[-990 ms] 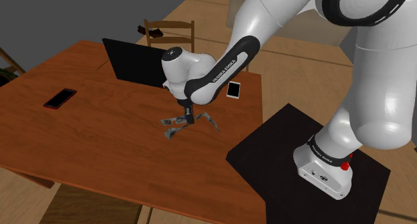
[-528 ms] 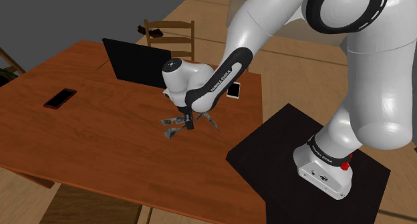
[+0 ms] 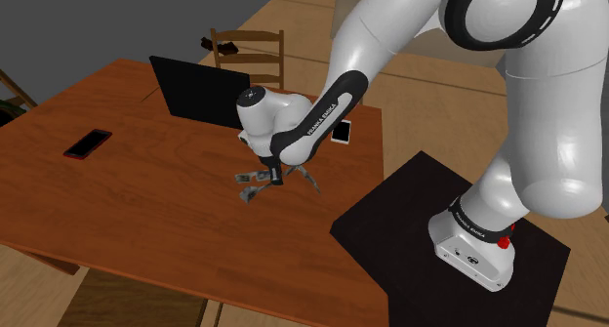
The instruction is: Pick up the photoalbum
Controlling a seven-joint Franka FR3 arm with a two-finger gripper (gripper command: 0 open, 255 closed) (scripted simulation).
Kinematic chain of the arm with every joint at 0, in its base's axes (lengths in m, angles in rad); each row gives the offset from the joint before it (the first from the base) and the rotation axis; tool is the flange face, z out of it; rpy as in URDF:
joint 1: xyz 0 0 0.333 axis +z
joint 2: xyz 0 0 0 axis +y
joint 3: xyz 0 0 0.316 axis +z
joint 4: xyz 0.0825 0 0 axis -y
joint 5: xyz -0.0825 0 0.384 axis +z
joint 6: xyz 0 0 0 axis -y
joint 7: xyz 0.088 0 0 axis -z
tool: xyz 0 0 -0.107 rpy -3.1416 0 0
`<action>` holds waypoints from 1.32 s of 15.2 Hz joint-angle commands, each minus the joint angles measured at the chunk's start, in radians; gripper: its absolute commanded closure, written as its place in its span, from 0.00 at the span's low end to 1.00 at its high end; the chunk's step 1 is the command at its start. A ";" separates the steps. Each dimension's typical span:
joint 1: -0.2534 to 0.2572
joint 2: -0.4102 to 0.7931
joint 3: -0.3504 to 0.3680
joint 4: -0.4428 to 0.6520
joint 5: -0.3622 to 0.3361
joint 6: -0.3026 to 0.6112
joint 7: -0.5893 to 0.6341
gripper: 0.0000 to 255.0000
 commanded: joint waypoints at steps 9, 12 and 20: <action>-0.014 -0.069 0.019 -0.017 0.027 -0.051 -0.024 1.00; -0.019 -0.102 0.028 -0.022 0.041 -0.078 -0.037 1.00; -0.030 -0.168 0.044 -0.026 0.070 -0.135 -0.063 1.00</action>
